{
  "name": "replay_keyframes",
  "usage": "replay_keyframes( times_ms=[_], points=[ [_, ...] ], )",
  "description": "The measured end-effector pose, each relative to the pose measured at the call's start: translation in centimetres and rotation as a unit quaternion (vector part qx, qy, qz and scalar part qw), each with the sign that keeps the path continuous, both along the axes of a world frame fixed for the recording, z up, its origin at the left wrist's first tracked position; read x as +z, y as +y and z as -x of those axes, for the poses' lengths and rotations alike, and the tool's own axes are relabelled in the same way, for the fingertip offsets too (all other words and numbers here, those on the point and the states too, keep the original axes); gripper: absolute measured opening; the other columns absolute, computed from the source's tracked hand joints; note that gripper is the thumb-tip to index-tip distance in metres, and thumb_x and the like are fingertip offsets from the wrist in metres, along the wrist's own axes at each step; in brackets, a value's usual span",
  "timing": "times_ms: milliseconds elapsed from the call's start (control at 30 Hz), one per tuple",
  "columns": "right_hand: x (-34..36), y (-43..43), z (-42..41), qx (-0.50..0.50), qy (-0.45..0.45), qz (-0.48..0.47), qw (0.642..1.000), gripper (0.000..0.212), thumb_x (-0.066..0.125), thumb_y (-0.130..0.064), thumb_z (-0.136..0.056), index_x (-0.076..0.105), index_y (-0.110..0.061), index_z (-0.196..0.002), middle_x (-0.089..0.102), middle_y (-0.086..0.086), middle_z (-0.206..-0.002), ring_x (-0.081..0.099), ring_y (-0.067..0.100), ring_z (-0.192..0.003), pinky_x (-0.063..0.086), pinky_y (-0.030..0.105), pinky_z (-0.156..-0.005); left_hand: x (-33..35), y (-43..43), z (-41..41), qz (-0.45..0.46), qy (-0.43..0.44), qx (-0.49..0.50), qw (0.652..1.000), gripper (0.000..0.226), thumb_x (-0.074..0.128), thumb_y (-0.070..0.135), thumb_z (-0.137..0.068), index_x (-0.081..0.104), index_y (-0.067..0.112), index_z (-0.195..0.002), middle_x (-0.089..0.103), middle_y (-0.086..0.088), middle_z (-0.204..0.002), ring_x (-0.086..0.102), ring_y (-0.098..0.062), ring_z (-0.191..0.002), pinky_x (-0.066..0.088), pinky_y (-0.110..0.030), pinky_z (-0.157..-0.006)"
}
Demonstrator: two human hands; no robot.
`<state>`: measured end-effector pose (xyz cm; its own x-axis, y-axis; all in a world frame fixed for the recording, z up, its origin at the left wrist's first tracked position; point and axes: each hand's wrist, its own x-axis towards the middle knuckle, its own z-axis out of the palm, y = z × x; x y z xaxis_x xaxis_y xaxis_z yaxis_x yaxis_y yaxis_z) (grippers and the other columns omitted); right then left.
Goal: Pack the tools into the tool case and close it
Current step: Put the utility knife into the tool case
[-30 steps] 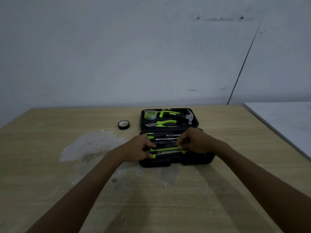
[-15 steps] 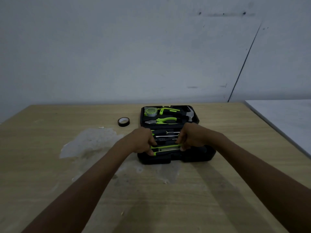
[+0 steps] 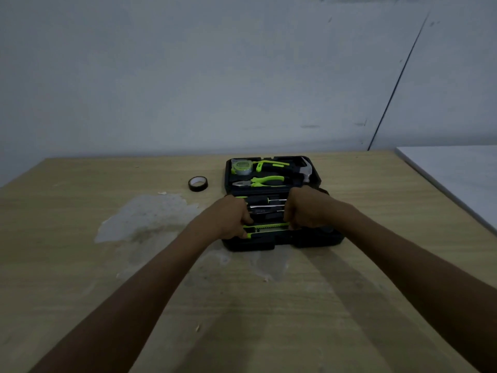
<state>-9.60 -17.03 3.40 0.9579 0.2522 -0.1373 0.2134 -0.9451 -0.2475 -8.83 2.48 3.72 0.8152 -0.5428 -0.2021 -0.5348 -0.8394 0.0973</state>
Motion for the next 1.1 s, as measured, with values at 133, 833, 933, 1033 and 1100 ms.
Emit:
replay_keyframes(
  times_ms=[133,833,933,1033,1100],
  points=[
    [0.2,0.2,-0.2,-0.002,0.011,0.006,1.0,0.021,0.079,-0.014,-0.072,0.076,-0.01,-0.092,0.076,0.01,-0.095,0.069,0.024,-0.09,0.056,0.038,-0.085,0.1,0.1,-0.1,0.006,0.008,0.018,1.0,0.045,0.073,0.025,-0.077,0.063,0.013,-0.119,0.065,-0.009,-0.123,0.057,-0.027,-0.115,0.045,-0.035,-0.096],
    [0.1,0.6,0.9,0.024,0.004,0.086,0.996,0.023,0.057,-0.004,-0.08,0.045,-0.014,-0.096,0.055,0.016,-0.107,0.051,0.03,-0.088,0.04,0.037,-0.067,0.2,-1.7,2.0,-0.07,-0.067,0.011,0.995,0.014,0.058,0.01,-0.081,0.058,0.003,-0.093,0.053,-0.013,-0.092,0.057,-0.03,-0.087,0.045,-0.037,-0.07],
    [-0.1,0.7,1.1,0.023,0.0,0.094,0.995,0.024,0.056,-0.003,-0.08,0.045,-0.012,-0.1,0.054,0.017,-0.109,0.047,0.028,-0.086,0.036,0.035,-0.067,-0.1,-1.6,1.6,-0.051,-0.012,0.024,0.998,0.028,0.053,0.009,-0.085,0.038,0.009,-0.061,0.032,-0.001,-0.069,0.039,-0.017,-0.059,0.041,-0.037,-0.064],
    [0.0,0.6,1.2,0.03,0.002,0.089,0.996,0.024,0.055,-0.002,-0.08,0.045,-0.012,-0.099,0.055,0.017,-0.109,0.047,0.029,-0.086,0.033,0.034,-0.065,-0.3,-1.3,1.0,-0.007,0.034,0.052,0.998,0.029,0.05,0.007,-0.088,0.038,0.009,-0.061,0.029,-0.002,-0.067,0.036,-0.018,-0.058,0.036,-0.035,-0.061],
    [-0.2,0.4,1.1,0.03,0.003,0.069,0.997,0.024,0.054,0.0,-0.079,0.042,-0.015,-0.094,0.056,0.016,-0.107,0.047,0.027,-0.085,0.033,0.032,-0.061,-0.2,-1.3,0.9,0.001,0.053,0.064,0.997,0.019,0.049,0.005,-0.088,0.049,0.003,-0.069,0.034,-0.004,-0.067,0.038,-0.02,-0.06,0.039,-0.038,-0.061]
  ],
)
